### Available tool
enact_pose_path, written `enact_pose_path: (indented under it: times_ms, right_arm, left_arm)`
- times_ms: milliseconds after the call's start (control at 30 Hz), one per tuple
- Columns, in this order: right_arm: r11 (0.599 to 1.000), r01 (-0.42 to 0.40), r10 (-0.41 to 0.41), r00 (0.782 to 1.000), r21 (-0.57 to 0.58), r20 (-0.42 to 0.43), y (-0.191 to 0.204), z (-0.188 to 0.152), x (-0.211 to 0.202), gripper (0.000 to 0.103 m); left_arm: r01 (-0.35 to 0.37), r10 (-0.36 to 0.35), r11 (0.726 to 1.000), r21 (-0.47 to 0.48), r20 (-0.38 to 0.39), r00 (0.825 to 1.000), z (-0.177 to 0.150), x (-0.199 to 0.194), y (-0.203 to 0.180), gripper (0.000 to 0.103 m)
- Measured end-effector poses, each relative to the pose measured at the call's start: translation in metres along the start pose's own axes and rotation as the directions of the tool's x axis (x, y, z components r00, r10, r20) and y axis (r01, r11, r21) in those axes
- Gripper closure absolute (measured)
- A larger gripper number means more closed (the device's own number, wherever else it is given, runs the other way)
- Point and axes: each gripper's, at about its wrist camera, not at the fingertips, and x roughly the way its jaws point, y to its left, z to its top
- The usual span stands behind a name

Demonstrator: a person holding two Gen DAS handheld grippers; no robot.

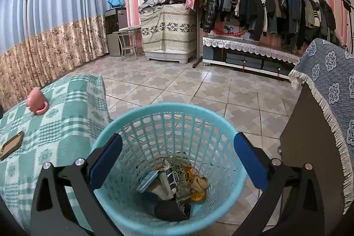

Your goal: Collect trash

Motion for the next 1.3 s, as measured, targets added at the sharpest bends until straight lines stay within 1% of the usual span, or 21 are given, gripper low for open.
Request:
enact_pose_path:
  times_ms: [67,133,233,300,400,433,500,600,700,767,800,1033,1133,1233,1300]
  right_arm:
    - [0.999,-0.033,0.033,0.999,0.003,0.003,0.007,-0.005,-0.016,0.004]
    - [0.999,-0.044,0.044,0.999,0.001,0.0,0.013,-0.008,-0.027,0.004]
    - [0.996,-0.091,0.091,0.996,0.015,0.003,0.025,-0.017,-0.05,0.004]
    - [0.993,-0.115,0.115,0.993,0.015,0.008,0.033,-0.02,-0.062,0.004]
    - [0.987,-0.158,0.158,0.987,-0.007,0.018,0.048,-0.026,-0.083,0.004]
    - [0.985,-0.17,0.17,0.985,-0.017,0.021,0.053,-0.028,-0.09,0.004]
    - [0.98,-0.196,0.198,0.979,-0.045,0.043,0.067,-0.033,-0.108,0.004]
    - [0.973,-0.223,0.228,0.971,-0.064,0.074,0.079,-0.039,-0.131,0.004]
    - [0.968,-0.235,0.243,0.966,-0.086,0.087,0.089,-0.044,-0.146,0.004]
    - [0.965,-0.24,0.251,0.963,-0.106,0.101,0.095,-0.05,-0.158,0.004]
    - [0.963,-0.242,0.254,0.961,-0.115,0.109,0.099,-0.052,-0.164,0.004]
    - [0.947,-0.275,0.298,0.945,-0.166,0.137,0.121,-0.069,-0.197,0.004]
    - [0.944,-0.275,0.302,0.943,-0.183,0.138,0.128,-0.071,-0.205,0.004]
    - [0.942,-0.283,0.31,0.94,-0.181,0.141,0.13,-0.072,-0.21,0.004]
    - [0.943,-0.28,0.308,0.939,-0.182,0.152,0.132,-0.071,-0.215,0.004]
  left_arm:
    - [-0.013,0.013,1.0,-0.003,0.027,1.0,-0.005,-0.018,0.006,0.005]
    - [-0.012,0.012,1.0,-0.005,0.049,0.999,-0.011,-0.036,0.012,0.005]
    - [-0.007,0.008,1.0,-0.014,0.054,0.999,-0.023,-0.061,0.02,0.005]
    - [-0.027,0.029,0.999,-0.03,0.053,0.998,-0.03,-0.074,0.026,0.005]
    - [-0.102,0.104,0.994,-0.041,0.062,0.993,-0.046,-0.095,0.034,0.005]
    - [-0.115,0.117,0.992,-0.048,0.061,0.991,-0.049,-0.1,0.037,0.005]
    - [-0.144,0.148,0.986,-0.086,0.047,0.988,-0.059,-0.113,0.047,0.005]
    - [-0.157,0.165,0.978,-0.138,0.044,0.985,-0.072,-0.13,0.06,0.005]
    - [-0.183,0.191,0.972,-0.145,0.047,0.98,-0.081,-0.145,0.066,0.005]
    - [-0.225,0.234,0.965,-0.138,0.053,0.971,-0.087,-0.157,0.068,0.005]
    - [-0.233,0.242,0.963,-0.138,0.057,0.969,-0.089,-0.162,0.07,0.005]
    - [-0.264,0.28,0.951,-0.159,0.092,0.955,-0.109,-0.196,0.076,0.005]
    - [-0.267,0.285,0.95,-0.16,0.1,0.953,-0.113,-0.207,0.08,0.005]
    - [-0.275,0.297,0.945,-0.178,0.116,0.948,-0.113,-0.218,0.083,0.005]
    - [-0.284,0.311,0.94,-0.189,0.132,0.941,-0.115,-0.225,0.086,0.005]
